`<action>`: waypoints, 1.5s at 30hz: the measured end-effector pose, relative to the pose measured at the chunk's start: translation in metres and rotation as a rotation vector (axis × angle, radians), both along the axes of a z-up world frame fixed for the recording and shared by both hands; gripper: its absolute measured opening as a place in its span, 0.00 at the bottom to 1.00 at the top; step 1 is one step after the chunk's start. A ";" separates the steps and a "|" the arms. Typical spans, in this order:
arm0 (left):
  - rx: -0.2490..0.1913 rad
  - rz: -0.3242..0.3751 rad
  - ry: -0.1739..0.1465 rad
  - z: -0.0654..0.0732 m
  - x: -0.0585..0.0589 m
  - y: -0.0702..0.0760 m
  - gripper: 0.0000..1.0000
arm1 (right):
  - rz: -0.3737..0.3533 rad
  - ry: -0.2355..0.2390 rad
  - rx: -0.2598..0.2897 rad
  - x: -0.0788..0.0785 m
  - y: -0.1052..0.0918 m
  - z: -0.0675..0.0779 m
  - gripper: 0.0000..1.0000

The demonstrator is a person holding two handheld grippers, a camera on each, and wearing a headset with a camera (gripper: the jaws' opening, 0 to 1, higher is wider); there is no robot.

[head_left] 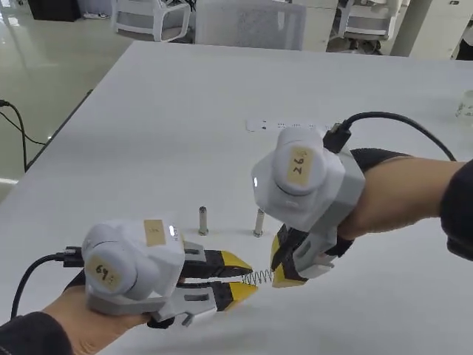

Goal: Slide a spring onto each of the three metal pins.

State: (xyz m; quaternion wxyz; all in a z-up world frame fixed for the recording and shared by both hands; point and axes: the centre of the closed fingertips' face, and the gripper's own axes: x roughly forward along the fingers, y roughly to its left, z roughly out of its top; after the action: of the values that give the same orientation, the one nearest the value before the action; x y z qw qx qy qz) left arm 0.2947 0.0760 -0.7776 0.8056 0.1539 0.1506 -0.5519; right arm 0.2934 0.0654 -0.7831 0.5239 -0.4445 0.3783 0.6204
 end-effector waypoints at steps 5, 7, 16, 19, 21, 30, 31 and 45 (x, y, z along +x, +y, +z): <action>-0.012 -0.004 -0.007 0.003 0.000 -0.001 0.08 | 0.001 0.004 0.007 0.000 -0.002 0.002 0.13; -0.012 -0.010 -0.008 0.003 0.000 -0.002 0.07 | 0.002 0.008 0.010 -0.001 -0.002 0.002 0.13; -0.026 -0.015 -0.006 0.006 -0.002 -0.002 0.07 | -0.004 0.021 0.022 -0.001 -0.003 -0.004 0.15; -0.035 -0.014 -0.008 0.009 -0.002 -0.002 0.07 | -0.005 0.024 0.023 -0.001 -0.003 -0.006 0.15; -0.041 -0.015 -0.009 0.011 -0.002 -0.002 0.07 | -0.006 0.025 0.023 -0.001 -0.004 -0.008 0.16; -0.070 -0.005 -0.027 0.023 0.000 -0.004 0.07 | -0.012 0.034 0.029 0.000 -0.005 -0.010 0.16; -0.071 -0.005 -0.027 0.023 0.000 -0.004 0.07 | -0.012 0.033 0.028 0.000 -0.005 -0.010 0.16; -0.051 -0.001 -0.022 0.016 0.000 -0.003 0.07 | -0.015 0.023 0.069 -0.002 0.003 0.008 0.14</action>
State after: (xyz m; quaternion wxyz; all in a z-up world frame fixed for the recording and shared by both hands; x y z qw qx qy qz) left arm 0.2942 0.0731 -0.7620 0.8106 0.1393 0.1276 -0.5543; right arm 0.2916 0.0683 -0.7752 0.5392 -0.4162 0.3660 0.6341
